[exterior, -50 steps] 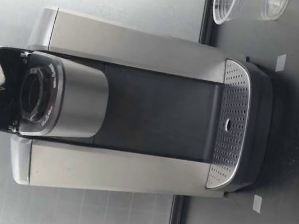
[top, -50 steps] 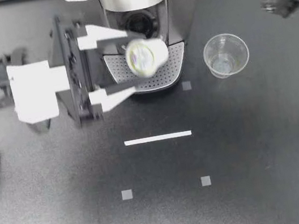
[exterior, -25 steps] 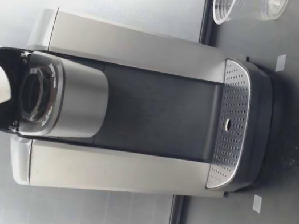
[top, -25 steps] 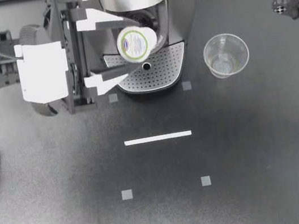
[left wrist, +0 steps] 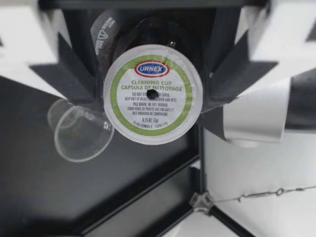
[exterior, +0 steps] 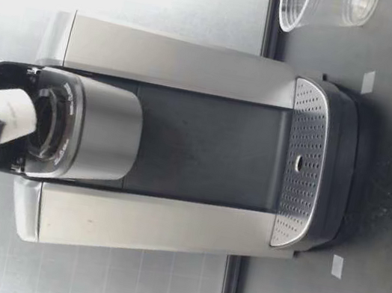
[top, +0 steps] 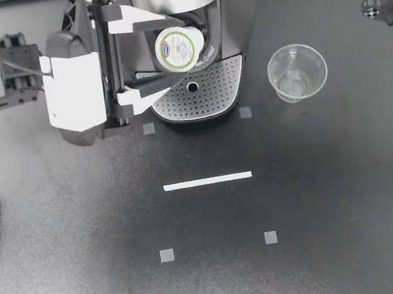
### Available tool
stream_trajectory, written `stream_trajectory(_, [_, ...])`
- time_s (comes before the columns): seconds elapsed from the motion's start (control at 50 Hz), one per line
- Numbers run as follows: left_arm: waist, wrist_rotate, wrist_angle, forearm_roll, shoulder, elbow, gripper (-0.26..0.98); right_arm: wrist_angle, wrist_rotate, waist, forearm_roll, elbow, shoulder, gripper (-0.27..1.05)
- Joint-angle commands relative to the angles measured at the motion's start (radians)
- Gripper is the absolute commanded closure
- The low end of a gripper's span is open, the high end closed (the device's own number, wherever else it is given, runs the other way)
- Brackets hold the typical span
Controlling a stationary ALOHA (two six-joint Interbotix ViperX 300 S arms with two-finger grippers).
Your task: Place the coffee capsule inside the capsule container, then place the cup onto the center of the cup tray, then push the 'Hot Water' and 'Travel Mug' buttons.
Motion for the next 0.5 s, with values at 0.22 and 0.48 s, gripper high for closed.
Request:
stream_trajectory(0.22, [0.012, 0.000, -0.005, 0.051, -0.002, 0.006, 0.22, -0.003, -0.005, 0.005, 0.002, 0.003, -0.028, 0.68])
stream_trajectory(0.48, [0.031, -0.002, -0.003, 0.055, 0.003, 0.005, 0.22, -0.003, -0.005, 0.003, 0.002, 0.008, -0.028, 0.68])
